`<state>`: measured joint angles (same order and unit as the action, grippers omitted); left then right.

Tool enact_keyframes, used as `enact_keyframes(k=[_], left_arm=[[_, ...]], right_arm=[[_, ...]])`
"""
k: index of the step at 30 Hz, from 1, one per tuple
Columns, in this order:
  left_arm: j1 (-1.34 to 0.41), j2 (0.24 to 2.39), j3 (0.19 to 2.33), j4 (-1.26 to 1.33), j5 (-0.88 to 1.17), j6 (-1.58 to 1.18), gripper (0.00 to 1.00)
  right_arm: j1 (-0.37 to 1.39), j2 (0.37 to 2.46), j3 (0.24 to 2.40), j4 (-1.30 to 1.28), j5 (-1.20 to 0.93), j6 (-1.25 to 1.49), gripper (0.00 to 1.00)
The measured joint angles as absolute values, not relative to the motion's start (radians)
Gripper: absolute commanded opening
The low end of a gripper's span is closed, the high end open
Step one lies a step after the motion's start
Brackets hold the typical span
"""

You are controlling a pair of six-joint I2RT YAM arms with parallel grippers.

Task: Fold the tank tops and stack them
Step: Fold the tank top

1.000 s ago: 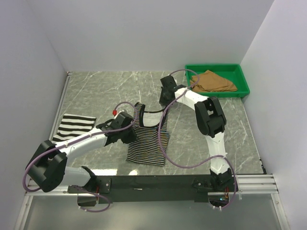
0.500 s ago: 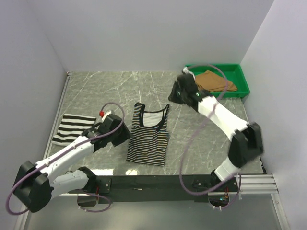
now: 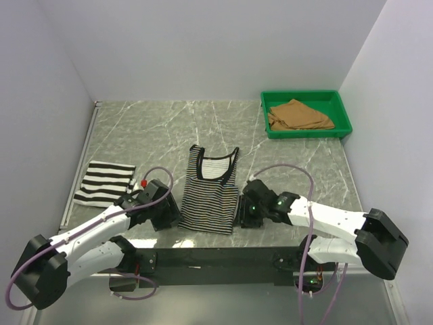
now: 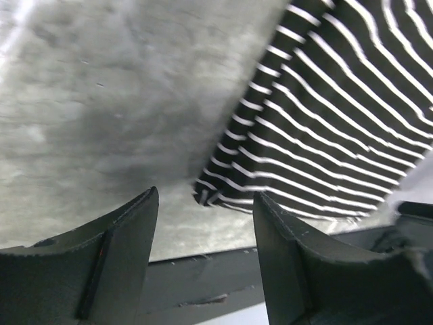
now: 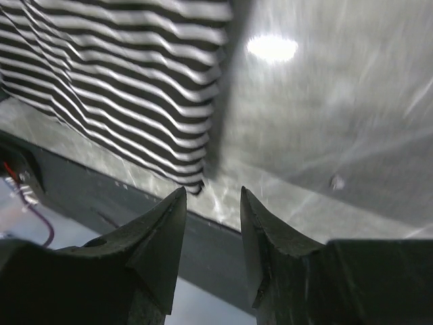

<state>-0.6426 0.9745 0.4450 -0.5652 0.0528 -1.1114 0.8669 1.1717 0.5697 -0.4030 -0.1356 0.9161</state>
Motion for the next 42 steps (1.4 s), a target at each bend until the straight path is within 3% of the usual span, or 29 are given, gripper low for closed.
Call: enact_keyframes(k=[19,31,36,38,42], left_arm=[[-0.687,1.003,0.401,-0.470,0.096,-1.121,0.49],[-0.709,1.022,0.386,-0.423,0.092,-1.140,0.29],[-0.715,1.042,0.386,-0.404,0.092,-1.140,0.13],[-0.719,1.048,0.386,-0.393,0.094,-1.142,0.01],[-0.742,1.054,0.386,-0.374,0.096,-1.140,0.01]], right_arm=[[0.935,1.199,0.399,-0.164,-0.253,1.164,0.44],[0.938,1.201,0.372,-0.082,-0.220,1.227,0.42],[0.938,1.214,0.373,-0.070,-0.192,1.229,0.33],[0.940,1.214,0.373,-0.071,-0.172,1.222,0.23],[0.940,1.214,0.376,-0.085,-0.143,1.203,0.08]])
